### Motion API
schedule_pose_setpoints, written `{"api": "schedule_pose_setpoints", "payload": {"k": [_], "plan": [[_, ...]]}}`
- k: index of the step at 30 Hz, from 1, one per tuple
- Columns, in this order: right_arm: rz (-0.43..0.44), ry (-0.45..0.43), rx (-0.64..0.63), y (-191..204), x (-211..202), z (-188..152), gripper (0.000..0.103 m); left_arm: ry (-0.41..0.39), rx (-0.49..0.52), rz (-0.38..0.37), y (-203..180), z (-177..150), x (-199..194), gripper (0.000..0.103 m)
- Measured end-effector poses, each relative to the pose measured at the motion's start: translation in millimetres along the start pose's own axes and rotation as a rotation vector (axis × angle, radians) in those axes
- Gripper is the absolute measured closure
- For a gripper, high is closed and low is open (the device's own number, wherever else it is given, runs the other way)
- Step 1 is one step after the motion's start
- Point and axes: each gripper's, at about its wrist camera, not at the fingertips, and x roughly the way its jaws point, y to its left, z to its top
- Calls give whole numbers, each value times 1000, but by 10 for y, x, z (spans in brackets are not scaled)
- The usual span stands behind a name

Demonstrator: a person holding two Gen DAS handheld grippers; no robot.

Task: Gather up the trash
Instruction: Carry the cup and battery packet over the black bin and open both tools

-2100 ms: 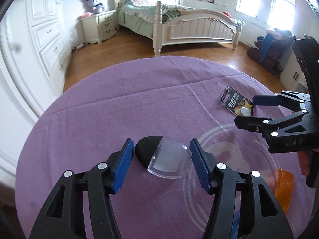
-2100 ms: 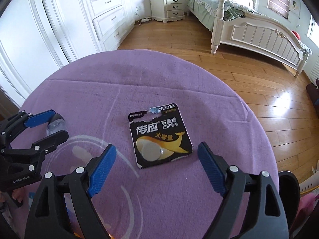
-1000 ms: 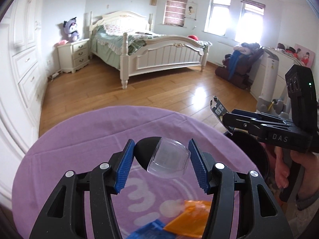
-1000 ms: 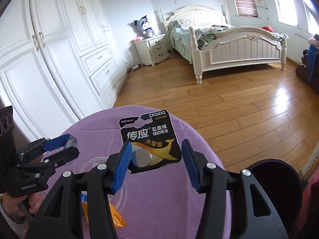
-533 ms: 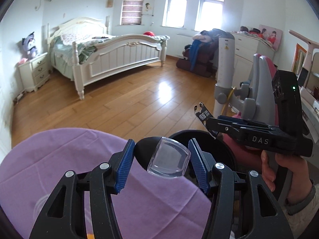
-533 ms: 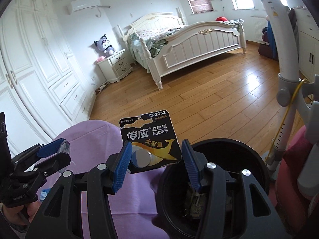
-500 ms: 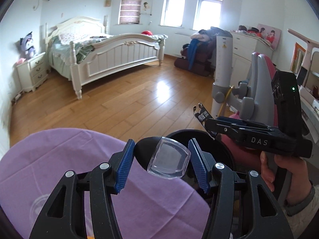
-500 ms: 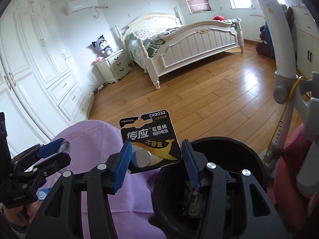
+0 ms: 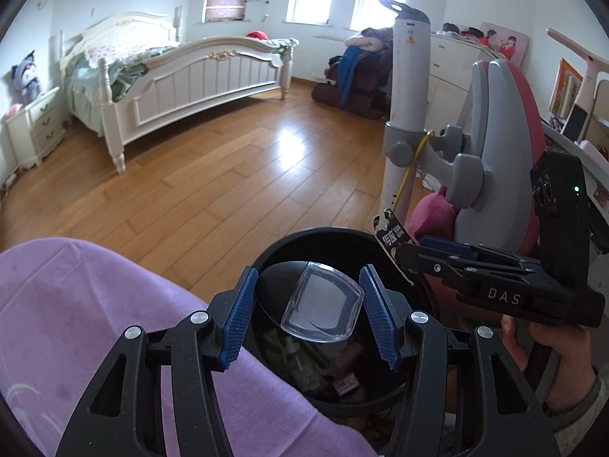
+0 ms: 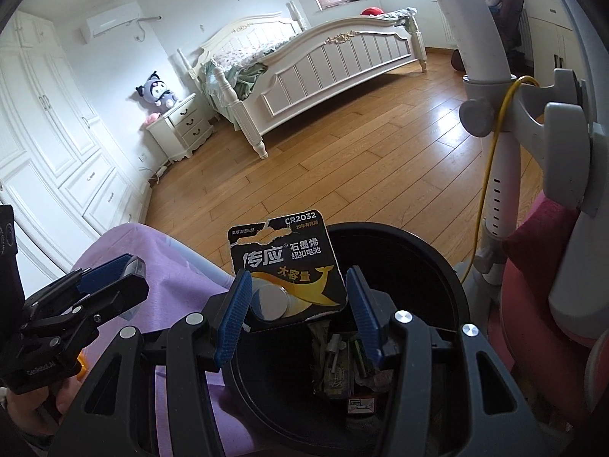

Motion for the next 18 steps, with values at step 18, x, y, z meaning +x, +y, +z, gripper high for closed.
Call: {"api": "schedule_pose_setpoints", "payload": {"k": [18], "plan": [[2,19,52,-324,78,-9,52,49,18,-26,-188,66,324,47]]}}
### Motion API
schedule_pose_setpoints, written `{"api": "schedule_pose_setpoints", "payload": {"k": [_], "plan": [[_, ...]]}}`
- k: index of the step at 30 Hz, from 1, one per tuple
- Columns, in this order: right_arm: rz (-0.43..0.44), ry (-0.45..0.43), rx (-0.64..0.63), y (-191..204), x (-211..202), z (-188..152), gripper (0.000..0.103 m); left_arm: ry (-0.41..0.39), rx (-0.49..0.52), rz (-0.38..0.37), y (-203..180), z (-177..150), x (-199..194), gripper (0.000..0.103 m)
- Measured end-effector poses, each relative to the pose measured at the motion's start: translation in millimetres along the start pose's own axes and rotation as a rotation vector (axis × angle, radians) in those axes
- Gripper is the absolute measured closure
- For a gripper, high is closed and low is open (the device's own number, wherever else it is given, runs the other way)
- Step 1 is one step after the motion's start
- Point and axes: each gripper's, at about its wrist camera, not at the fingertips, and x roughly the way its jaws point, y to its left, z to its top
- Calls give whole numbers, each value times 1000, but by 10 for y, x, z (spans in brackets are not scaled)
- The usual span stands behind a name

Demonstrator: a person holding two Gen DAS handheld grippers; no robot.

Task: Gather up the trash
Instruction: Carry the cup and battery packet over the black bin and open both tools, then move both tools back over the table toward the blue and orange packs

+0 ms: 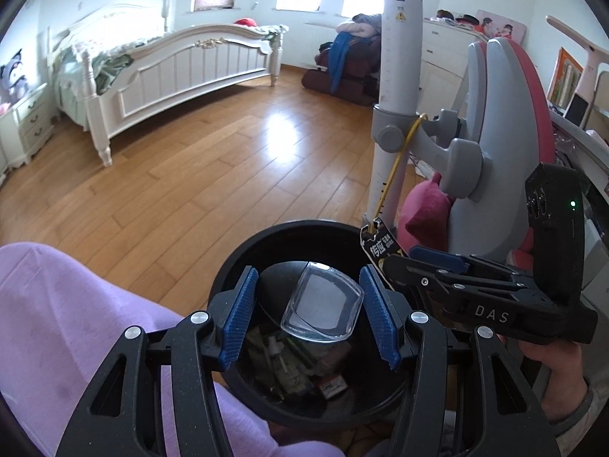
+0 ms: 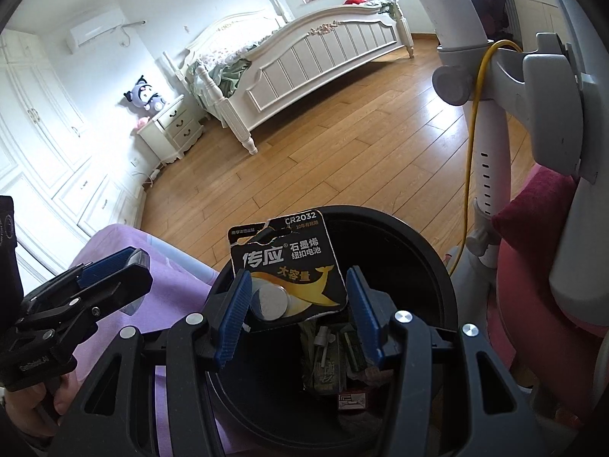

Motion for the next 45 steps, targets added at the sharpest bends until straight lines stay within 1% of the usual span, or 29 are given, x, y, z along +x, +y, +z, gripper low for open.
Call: {"api": "schedule_pose_setpoints", "payload": {"k": [8,14,16,17,18,23,24,25,27,32,35,36,38,41,45], "plan": [[-9,-1,0,-22,-9,22,51,1,11,-5,-52,17,30,47],[-30,-6,22,-27,-45,17,49,-11,21,-4,-71,50,-32,47],[-37,-11,29,-40,-62,14,45,-17,19,4,-74,54,-71,27],[-37,-14,32,-47,-73,12,42,-27,19,10,-75,51,-107,24],[-37,-15,33,-42,-83,10,42,-36,23,14,-85,49,-136,22],[-36,-16,25,41,-126,-3,41,-39,47,22,-125,42,-277,22],[-36,-17,25,58,-131,-4,40,-41,52,24,-135,48,-317,22],[-34,-20,25,85,-142,-14,37,-45,54,24,-135,38,-362,20],[-26,-18,21,155,-158,-34,36,-60,53,27,-130,11,-466,16],[-6,-15,-12,387,-199,-48,36,-76,29,39,-50,-84,-734,16],[15,-15,-39,572,-230,-62,36,-98,12,49,45,-175,-965,16],[24,-15,-48,649,-242,-74,36,-105,6,55,92,-217,-1052,16],[46,-17,-65,779,-264,-97,31,-113,-4,73,194,-314,-1217,16],[84,-5,-104,1017,-269,-166,30,-114,-26,113,389,-476,-1448,16],[135,25,-181,1395,-265,-289,30,-117,-79,165,744,-787,-1841,16]]}}
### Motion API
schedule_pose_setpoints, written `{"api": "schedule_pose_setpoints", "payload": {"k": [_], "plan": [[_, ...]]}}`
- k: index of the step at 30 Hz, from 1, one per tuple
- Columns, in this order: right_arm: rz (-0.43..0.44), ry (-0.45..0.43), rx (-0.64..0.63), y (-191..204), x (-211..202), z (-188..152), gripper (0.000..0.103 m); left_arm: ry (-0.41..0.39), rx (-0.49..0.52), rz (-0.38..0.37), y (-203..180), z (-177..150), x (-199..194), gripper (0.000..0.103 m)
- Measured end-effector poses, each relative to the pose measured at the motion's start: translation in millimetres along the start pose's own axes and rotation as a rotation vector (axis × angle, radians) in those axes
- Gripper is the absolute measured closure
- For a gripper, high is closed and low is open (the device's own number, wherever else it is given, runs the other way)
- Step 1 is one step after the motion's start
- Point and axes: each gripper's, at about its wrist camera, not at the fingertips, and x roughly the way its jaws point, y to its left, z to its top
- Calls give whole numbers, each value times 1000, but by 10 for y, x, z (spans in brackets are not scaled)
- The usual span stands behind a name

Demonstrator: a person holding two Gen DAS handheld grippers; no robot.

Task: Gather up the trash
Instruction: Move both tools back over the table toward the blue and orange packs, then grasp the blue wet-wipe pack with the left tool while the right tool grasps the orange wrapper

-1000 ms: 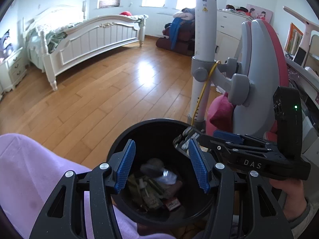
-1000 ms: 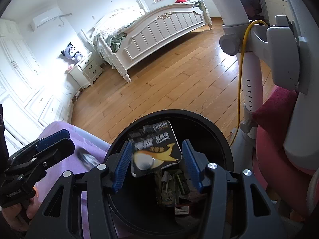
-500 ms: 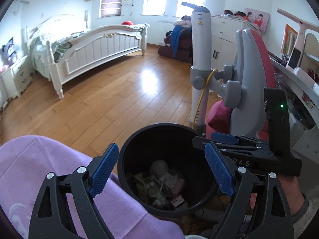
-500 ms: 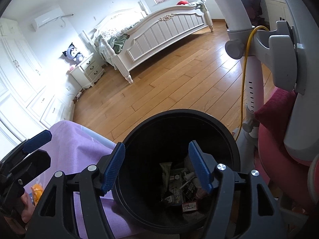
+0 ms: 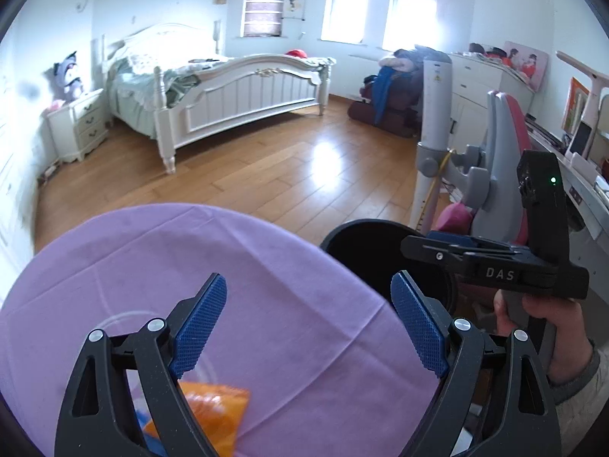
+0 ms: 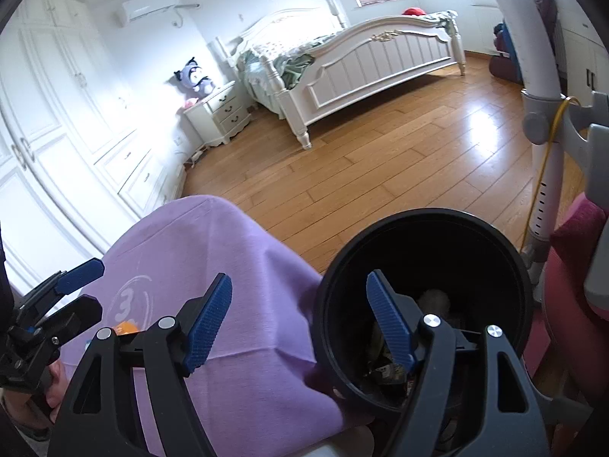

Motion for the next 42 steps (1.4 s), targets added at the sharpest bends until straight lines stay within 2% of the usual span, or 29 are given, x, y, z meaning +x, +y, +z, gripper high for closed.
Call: {"api": "schedule_pose_setpoints", "payload": {"k": [6,8,14,16,20,23,28,30,33,36,37,39,41,42], "plan": [[90,62,-131,596,118,-109,30,51,-39,82,678,-448,-458,16],[118,90,-178,767,169,-155,30,73,-38,101,863,-612,-565,7],[163,177,-300,1271,335,-340,28,164,38,155,1252,-1010,-674,5],[173,200,-335,1409,385,-411,23,178,59,154,1297,-1084,-662,5],[174,242,-400,1654,505,-547,23,198,59,114,1404,-1157,-618,5],[170,257,-446,1772,577,-607,23,205,63,111,1437,-1164,-545,5],[168,285,-520,1909,712,-642,23,213,34,105,1407,-1110,-422,29],[167,301,-541,1955,771,-652,24,227,19,100,1427,-1100,-387,34],[168,353,-573,1998,876,-694,40,219,22,107,1403,-1082,-366,47],[183,343,-574,2012,849,-701,49,214,11,109,1416,-1076,-359,49],[183,340,-568,2007,849,-689,59,212,8,113,1417,-1074,-357,51],[183,330,-555,1973,829,-667,66,205,-5,119,1427,-1063,-363,51],[183,319,-542,1940,808,-661,80,196,-19,97,1410,-1041,-377,52],[186,310,-531,1915,780,-644,81,191,-19,94,1391,-1024,-385,52]]}}
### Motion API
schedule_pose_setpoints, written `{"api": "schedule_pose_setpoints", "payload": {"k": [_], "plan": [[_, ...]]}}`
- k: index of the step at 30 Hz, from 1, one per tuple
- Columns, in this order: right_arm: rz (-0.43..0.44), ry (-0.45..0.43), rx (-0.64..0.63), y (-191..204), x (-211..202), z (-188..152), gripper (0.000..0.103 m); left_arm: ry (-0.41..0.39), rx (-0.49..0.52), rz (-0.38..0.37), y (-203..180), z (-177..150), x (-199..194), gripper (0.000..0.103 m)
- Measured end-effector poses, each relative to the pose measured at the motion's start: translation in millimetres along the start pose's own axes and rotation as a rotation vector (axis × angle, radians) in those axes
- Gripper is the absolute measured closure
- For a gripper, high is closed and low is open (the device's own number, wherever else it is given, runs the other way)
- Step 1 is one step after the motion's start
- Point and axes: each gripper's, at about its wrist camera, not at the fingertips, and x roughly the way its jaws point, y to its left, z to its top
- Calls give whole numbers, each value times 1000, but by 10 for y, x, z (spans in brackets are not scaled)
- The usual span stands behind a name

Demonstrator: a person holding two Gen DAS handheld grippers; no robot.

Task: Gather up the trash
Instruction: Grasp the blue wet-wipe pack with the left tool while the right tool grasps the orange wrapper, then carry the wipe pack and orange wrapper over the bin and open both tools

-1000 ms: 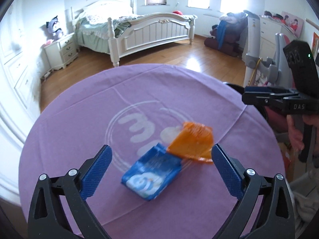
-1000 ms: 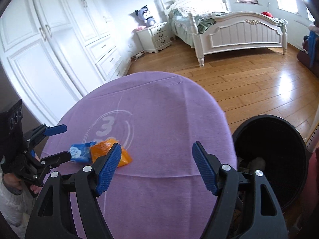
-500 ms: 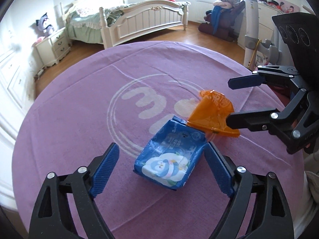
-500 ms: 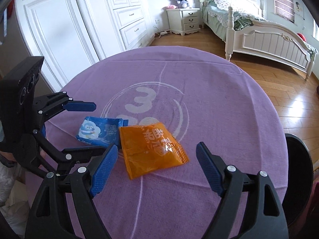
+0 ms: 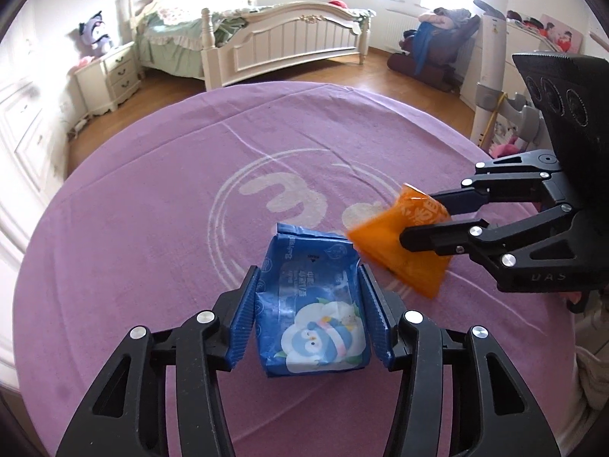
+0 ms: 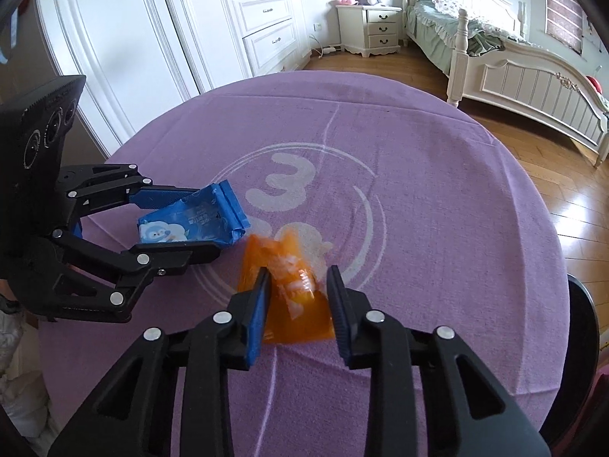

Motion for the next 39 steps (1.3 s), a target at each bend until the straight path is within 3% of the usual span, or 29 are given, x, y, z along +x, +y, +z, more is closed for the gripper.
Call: {"api": "schedule_pose_setpoints", "payload": {"k": [8,13,18,31,39], "plan": [[-3,-137,90,-241,-387,-15,84,-89,18,-31,-305,300,-126,52],[-71,-251,170,-555,-707,-35,84,-151,39,-54,-624,573,-154,52],[-152,-307,272,-974,-1004,-177,84,-189,71,-96,-1007,892,-91,52],[-287,-345,476,-1924,-1354,-658,84,-187,174,-217,-1946,1511,455,52],[-337,-319,545,-2217,-1368,-947,83,-157,204,-276,-2398,1730,804,52]]}}
